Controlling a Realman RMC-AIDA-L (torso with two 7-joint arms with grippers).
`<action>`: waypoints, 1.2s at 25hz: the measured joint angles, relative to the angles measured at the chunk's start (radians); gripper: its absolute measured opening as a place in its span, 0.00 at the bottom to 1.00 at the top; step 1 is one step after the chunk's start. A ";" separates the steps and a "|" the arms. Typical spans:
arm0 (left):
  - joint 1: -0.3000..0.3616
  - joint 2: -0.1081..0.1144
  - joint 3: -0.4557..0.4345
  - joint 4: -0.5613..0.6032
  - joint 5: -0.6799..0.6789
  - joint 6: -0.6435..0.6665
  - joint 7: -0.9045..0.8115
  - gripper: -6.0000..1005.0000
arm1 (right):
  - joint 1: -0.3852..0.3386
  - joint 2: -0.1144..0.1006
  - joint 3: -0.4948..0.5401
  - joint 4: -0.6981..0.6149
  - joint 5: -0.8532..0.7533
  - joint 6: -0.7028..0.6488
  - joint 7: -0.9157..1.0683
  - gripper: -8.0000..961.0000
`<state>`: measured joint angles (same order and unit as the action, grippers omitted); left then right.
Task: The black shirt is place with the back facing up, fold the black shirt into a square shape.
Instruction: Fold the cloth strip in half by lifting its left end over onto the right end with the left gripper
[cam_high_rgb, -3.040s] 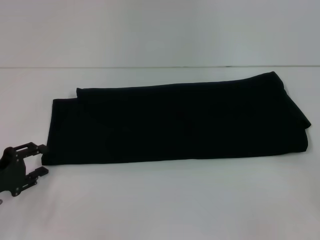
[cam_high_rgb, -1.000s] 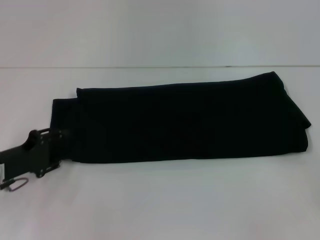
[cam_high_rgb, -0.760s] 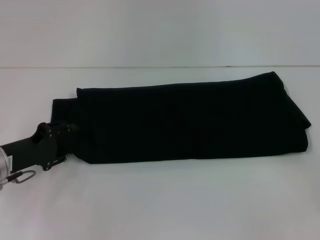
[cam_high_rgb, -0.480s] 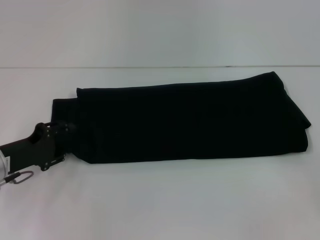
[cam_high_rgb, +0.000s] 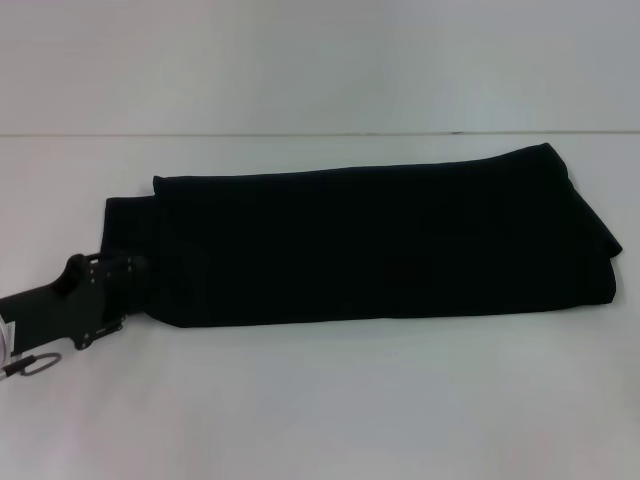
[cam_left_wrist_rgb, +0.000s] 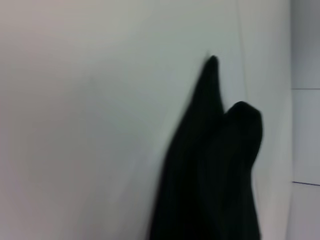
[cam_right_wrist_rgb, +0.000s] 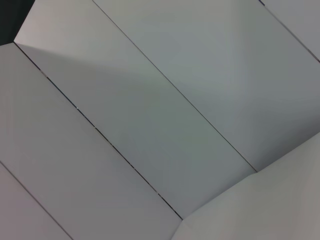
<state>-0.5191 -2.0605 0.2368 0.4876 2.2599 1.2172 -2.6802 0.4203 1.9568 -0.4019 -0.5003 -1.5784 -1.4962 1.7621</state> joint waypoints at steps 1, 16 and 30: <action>0.001 0.000 0.000 0.000 0.006 -0.002 0.000 0.59 | -0.001 0.000 0.000 0.000 0.001 0.000 0.000 0.72; -0.044 0.010 0.030 -0.047 0.021 -0.071 -0.004 0.55 | -0.011 -0.001 0.004 0.001 0.003 0.000 -0.006 0.72; -0.034 0.017 0.045 -0.018 0.023 -0.042 -0.004 0.25 | -0.014 0.000 0.012 -0.002 0.003 -0.012 0.002 0.72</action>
<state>-0.5531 -2.0440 0.2813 0.4693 2.2825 1.1751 -2.6842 0.4065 1.9570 -0.3896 -0.5027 -1.5752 -1.5083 1.7641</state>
